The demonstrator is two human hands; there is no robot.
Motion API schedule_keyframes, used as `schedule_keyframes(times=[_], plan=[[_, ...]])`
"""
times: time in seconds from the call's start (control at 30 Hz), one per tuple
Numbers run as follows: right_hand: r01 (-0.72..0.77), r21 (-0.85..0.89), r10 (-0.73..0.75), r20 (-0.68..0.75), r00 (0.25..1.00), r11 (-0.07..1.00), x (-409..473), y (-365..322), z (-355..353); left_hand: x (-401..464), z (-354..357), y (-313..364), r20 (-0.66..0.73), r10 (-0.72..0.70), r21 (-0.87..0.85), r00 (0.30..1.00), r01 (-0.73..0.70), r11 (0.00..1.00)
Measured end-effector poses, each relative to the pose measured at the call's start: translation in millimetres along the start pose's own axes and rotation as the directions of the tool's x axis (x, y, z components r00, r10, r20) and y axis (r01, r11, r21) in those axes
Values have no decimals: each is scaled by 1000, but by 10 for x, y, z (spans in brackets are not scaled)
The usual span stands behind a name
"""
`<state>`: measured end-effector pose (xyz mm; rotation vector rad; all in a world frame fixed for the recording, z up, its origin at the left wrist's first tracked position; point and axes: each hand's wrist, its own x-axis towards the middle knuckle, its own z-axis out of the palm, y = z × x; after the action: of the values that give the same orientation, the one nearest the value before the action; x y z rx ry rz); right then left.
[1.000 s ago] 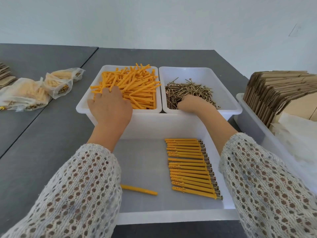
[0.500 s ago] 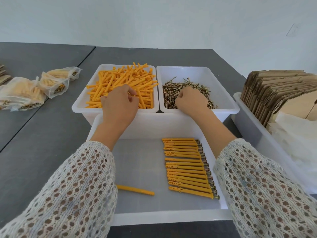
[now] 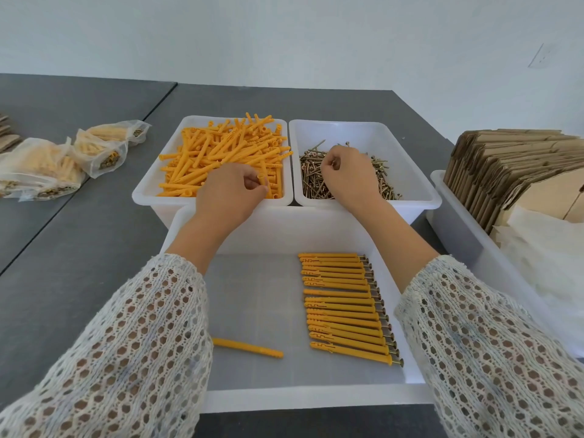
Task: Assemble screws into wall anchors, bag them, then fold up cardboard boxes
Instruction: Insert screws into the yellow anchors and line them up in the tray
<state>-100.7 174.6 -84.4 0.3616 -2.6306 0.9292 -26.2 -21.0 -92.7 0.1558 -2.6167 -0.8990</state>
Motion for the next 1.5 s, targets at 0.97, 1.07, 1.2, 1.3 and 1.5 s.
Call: schedule_keyframes(times=[0.97,1.07,1.2,1.3,1.5], plan=[[-43,794,218,-113,969,606,-117,-361,-164,-110,36,107,-136,407,162,903,-385,908],[-58,802,212,-86,974,594,-123,-367,-151,-116,27,112,-132,396,161,909,-375,913],[-71,812,217,-70,974,579,-110,-357,-157,-116,17,119,-133,388,151,912,-368,917],[-68,816,213,-69,975,575,-108,-357,-157,-116,22,118,-127,385,165,914,-363,917],[-60,831,193,-58,979,553,-102,-354,-152,-106,16,116,-108,370,177,923,-348,921]])
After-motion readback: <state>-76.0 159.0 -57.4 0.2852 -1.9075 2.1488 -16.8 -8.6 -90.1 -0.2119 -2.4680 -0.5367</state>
